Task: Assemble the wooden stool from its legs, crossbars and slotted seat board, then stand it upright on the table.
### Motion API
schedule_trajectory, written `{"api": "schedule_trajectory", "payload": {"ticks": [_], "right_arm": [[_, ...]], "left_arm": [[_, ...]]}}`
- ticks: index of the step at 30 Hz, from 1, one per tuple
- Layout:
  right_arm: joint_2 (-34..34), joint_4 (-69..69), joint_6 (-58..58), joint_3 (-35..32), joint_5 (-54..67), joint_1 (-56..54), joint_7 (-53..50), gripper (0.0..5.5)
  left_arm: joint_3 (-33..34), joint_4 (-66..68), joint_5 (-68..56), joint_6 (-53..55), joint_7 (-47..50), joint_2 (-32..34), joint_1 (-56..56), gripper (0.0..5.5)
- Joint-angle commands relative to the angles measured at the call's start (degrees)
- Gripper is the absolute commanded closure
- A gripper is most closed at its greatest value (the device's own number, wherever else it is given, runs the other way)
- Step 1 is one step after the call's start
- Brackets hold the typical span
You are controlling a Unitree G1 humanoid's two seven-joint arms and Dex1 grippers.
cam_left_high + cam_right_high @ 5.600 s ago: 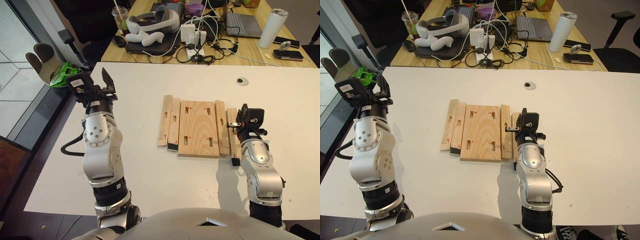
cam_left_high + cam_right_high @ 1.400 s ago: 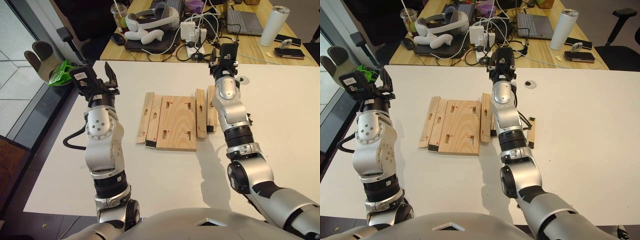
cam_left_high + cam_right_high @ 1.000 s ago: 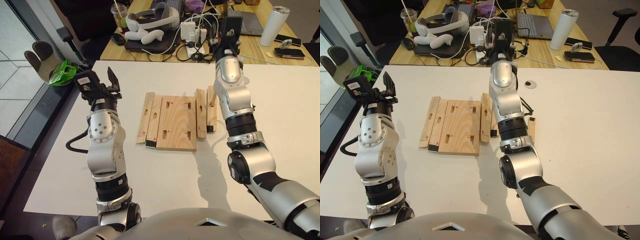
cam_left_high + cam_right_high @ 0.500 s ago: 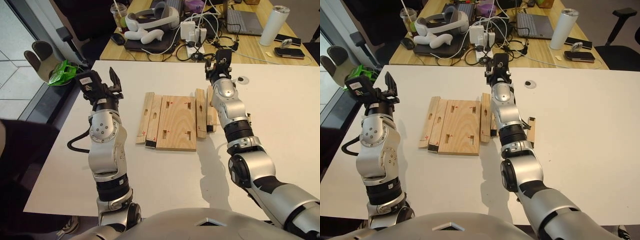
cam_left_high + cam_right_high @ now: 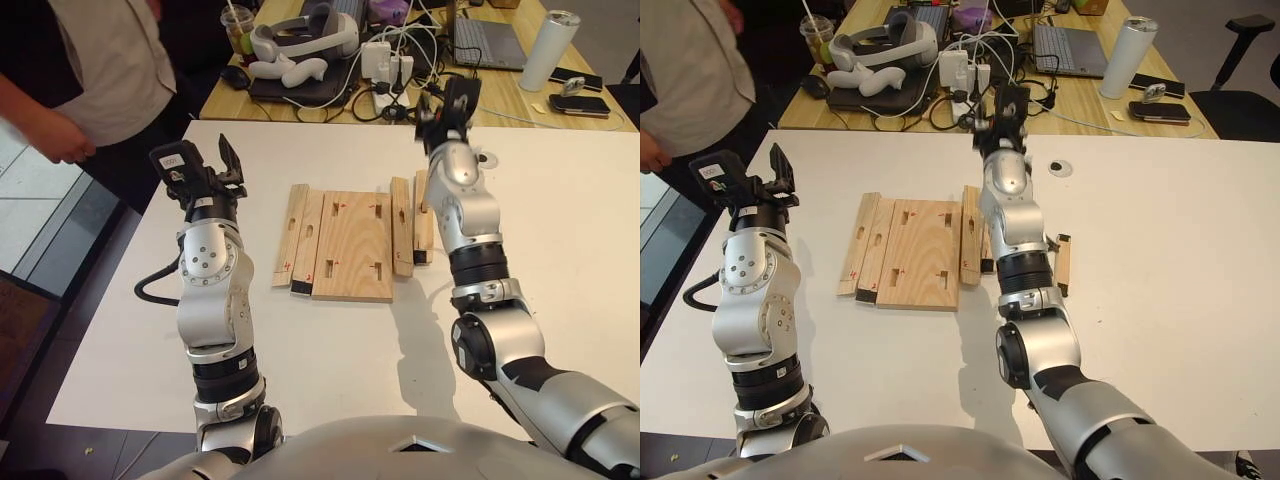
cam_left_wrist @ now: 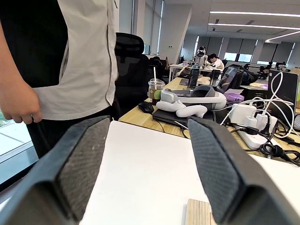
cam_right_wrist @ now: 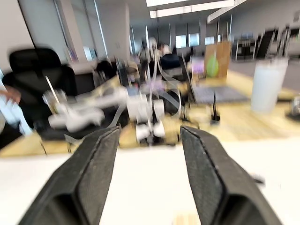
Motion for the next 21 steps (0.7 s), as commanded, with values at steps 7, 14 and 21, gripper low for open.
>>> {"api": "schedule_trajectory", "payload": {"ticks": [7, 14, 21], "right_arm": [[-0.17, -1.99, -3.22, -0.81, 1.35, -0.14, 0.34, 3.11], [-0.19, -19.75, -2.80, -6.41, 1.53, 7.62, -8.58, 3.11], [1.09, -16.64, 7.58, -0.18, 2.97, 14.41, -0.82, 3.11]], "left_arm": [[0.00, -0.29, 0.65, 0.38, 0.26, -0.13, 0.21, 2.46], [0.58, 0.23, 0.58, -0.12, 0.21, 0.15, -0.31, 2.46], [0.48, 1.01, 0.41, -0.38, -0.19, 0.33, -1.16, 2.46]]}}
